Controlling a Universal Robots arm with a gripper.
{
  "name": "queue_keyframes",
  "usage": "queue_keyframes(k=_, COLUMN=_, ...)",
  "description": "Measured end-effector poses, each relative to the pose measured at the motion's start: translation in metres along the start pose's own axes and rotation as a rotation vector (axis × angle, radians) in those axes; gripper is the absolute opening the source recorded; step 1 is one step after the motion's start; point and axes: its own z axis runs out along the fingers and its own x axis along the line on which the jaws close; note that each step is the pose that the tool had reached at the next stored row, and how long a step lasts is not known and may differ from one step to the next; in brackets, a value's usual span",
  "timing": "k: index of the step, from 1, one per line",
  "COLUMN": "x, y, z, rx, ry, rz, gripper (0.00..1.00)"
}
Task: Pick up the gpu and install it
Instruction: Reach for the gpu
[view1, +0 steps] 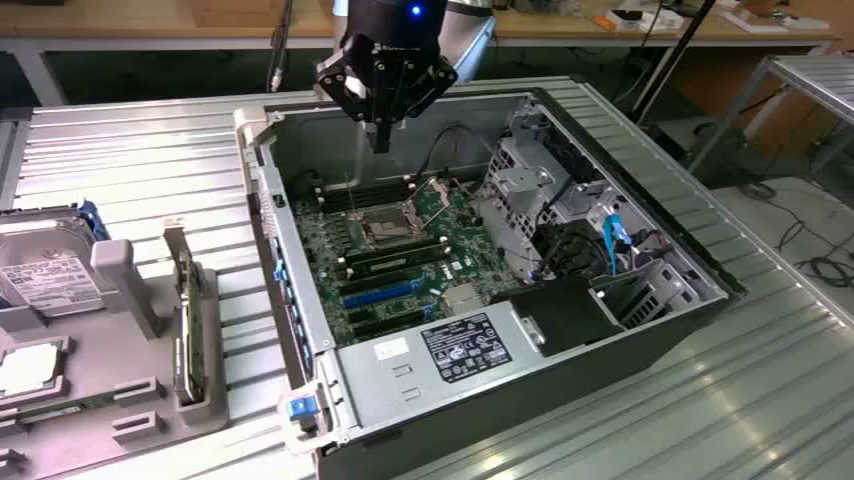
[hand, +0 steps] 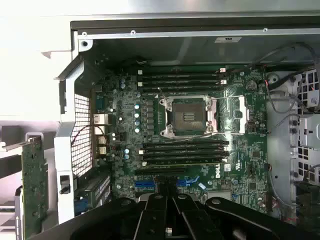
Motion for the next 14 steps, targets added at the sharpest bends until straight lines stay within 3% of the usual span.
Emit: queue_keyframes(k=14, x=0.0048, y=-0.0002, z=-0.0001, rx=-0.0001, ry=0.0, rz=-0.002, gripper=0.11)
